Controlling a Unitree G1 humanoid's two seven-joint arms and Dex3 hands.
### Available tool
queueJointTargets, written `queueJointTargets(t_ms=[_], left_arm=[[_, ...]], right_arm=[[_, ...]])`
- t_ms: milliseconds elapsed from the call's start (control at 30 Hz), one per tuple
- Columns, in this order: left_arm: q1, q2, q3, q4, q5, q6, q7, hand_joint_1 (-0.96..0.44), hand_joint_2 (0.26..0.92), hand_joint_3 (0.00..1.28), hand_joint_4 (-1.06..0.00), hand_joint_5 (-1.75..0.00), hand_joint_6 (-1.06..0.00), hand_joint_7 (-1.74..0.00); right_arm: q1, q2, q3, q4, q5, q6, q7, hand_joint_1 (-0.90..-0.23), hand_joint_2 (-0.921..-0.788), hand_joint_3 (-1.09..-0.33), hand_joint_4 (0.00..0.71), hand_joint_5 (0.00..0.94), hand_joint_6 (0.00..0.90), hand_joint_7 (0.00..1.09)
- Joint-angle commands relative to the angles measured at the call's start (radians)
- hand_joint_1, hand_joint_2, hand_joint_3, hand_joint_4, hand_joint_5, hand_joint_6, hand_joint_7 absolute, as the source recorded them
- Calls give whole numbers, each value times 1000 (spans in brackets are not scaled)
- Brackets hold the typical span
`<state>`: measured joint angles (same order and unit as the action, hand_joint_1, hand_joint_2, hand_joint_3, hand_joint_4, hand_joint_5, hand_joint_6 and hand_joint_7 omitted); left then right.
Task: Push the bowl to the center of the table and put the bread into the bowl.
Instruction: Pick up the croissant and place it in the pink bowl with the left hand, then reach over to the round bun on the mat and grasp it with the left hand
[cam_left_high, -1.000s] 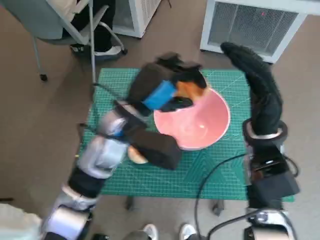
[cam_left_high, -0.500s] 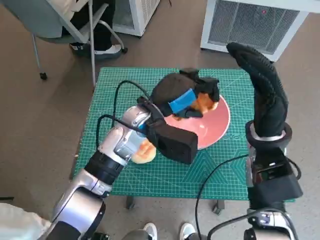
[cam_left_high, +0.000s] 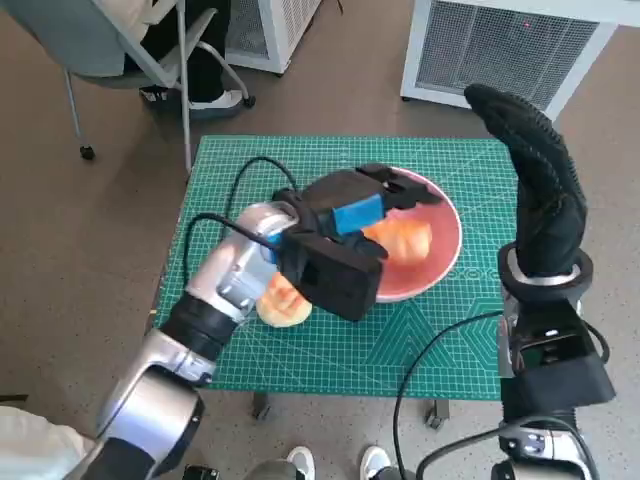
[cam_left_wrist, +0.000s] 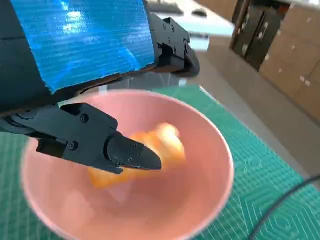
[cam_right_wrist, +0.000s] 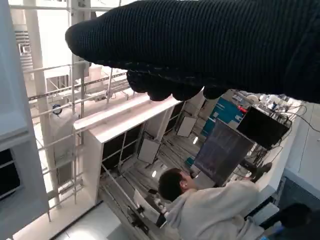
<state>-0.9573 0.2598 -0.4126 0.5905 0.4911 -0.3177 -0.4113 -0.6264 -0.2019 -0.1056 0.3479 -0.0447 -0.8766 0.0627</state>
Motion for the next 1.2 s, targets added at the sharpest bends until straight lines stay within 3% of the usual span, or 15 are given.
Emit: queueJointTargets(t_ms=[33,600,900,1200], left_arm=[[52,48,43,-63,-40,-59,16,-372,921,45,-1,-1,-152,-47],[328,300,279,-325,-305,-219,-79,-271,902,8,-179,-55,-308,-105],[432,389,330,-385,-352,-266,-128,-276,897,3,-235,-59,-340,-124],[502,430,343,-388,-332,-305,-138,-316,902,3,-249,-42,-347,-117]], right_arm=[[28,-6,-3,-11,-10,17,-9,-568,-921,-744,297,0,5,713],[55,-16,-4,-38,20,26,3,-564,-921,-747,297,1,9,707],[52,-26,0,-36,47,28,18,-553,-921,-748,298,1,12,703],[43,-23,7,-27,52,30,27,-557,-921,-748,298,1,14,699]])
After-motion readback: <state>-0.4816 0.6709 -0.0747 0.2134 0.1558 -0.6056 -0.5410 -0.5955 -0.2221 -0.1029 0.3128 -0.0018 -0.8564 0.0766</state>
